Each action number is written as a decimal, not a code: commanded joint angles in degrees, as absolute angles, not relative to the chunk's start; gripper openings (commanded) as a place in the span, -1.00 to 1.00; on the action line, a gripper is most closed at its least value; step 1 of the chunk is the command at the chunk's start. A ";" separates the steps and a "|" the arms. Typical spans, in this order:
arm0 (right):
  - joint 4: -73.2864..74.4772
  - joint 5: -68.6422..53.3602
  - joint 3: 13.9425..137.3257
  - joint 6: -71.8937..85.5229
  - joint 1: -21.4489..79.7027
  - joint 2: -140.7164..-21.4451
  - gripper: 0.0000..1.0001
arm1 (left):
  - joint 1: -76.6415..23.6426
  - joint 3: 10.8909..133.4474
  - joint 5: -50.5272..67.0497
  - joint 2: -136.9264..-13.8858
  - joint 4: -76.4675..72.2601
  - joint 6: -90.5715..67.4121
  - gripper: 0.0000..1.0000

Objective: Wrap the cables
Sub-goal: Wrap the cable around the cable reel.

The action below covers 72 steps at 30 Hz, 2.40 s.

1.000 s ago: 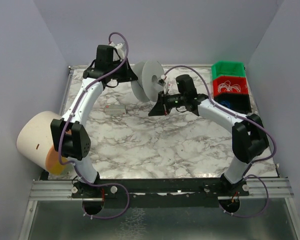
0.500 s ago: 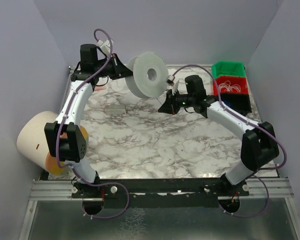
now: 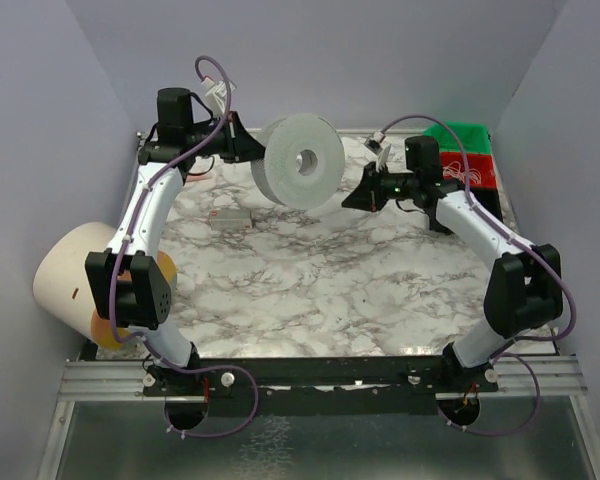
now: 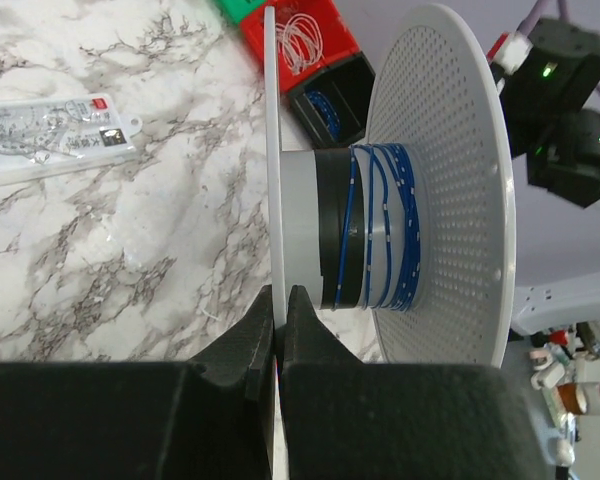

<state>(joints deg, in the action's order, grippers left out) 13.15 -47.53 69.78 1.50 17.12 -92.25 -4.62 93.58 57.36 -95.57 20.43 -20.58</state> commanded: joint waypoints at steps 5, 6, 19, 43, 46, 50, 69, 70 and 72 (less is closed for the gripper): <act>23.02 -52.31 80.34 -2.14 13.70 -96.57 -0.99 | -10.47 97.40 52.10 -93.18 40.16 6.80 -1.00; 24.37 -52.21 81.63 -3.28 13.26 -97.19 -0.99 | -11.72 97.32 50.61 -93.00 41.55 9.07 -1.00; 38.32 -54.01 90.56 -27.85 12.75 -98.39 -0.99 | -21.48 95.02 34.98 -92.32 45.25 17.96 -1.00; 60.98 -67.59 101.15 -35.10 14.88 -106.71 -0.99 | -30.93 91.10 24.51 -99.65 39.64 12.07 -1.00; 62.62 -66.19 102.02 -36.75 15.27 -107.18 -0.99 | -30.94 91.68 26.02 -101.56 39.64 11.41 -1.00; 65.42 -65.96 103.49 -38.64 15.76 -108.33 -0.99 | -31.02 92.35 27.86 -103.88 39.53 10.60 -1.00; 57.64 -63.79 112.70 -7.62 16.08 -113.21 -0.99 | -32.76 93.43 7.62 -108.05 35.71 3.28 -1.00; 56.61 -63.45 112.76 -5.02 16.08 -113.39 -0.99 | -32.86 93.54 6.62 -108.13 35.69 3.12 -1.00; 55.50 -62.55 113.63 -1.61 16.48 -113.65 -0.99 | -33.02 93.64 4.40 -108.47 35.60 2.43 -1.00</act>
